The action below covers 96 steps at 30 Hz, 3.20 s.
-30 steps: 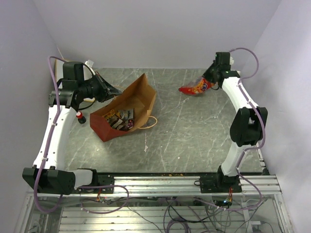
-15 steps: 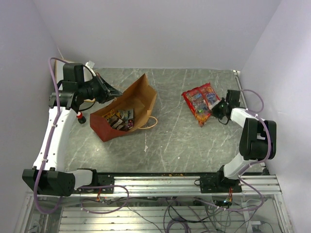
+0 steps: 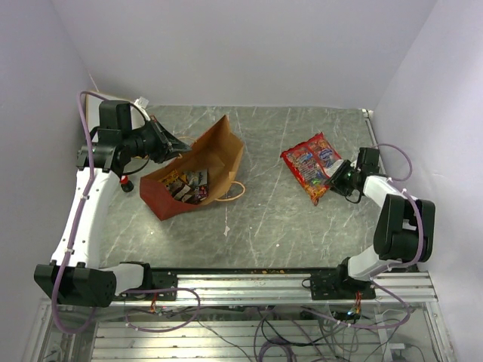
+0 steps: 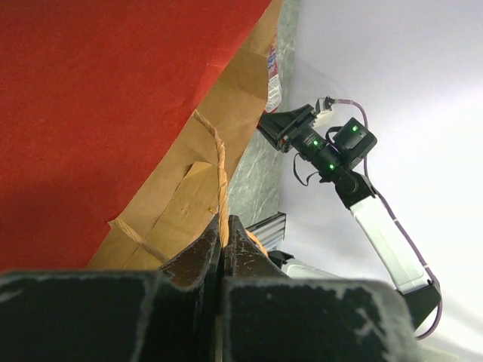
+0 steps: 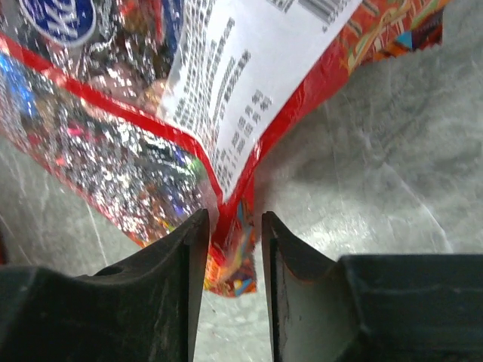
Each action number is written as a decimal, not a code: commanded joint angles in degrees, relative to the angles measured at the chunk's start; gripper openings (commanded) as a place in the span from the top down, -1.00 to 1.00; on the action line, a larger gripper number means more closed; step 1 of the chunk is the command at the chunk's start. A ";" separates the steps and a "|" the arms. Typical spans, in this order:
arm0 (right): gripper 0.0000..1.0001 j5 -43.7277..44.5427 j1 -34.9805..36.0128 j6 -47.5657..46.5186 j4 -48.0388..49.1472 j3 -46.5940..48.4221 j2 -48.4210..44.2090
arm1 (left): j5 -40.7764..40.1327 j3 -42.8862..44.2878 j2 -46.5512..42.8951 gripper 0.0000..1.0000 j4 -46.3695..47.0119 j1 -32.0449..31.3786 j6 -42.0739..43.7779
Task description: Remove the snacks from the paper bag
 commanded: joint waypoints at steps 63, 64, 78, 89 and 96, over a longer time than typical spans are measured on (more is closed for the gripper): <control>-0.37 -5.50 48.00 -4.70 -23.83 13.15 -22.50 | -3.01 -20.67 -20.93 0.86 8.85 -12.15 -17.62; -0.36 -5.06 48.24 -5.04 -24.09 13.79 -22.76 | -3.85 -20.70 -21.32 0.86 9.38 -12.15 -18.19; -0.32 4.46 58.95 -0.89 2.84 10.84 -21.17 | -7.35 -20.32 -22.18 0.86 15.66 -12.17 -23.81; -0.31 8.42 62.19 -7.57 13.84 4.10 -17.87 | -7.19 -21.38 -21.28 0.86 20.29 -12.32 -22.15; -0.31 6.95 65.03 -4.39 22.68 1.39 -14.24 | -5.58 -24.23 -21.14 0.86 23.52 -12.32 -20.52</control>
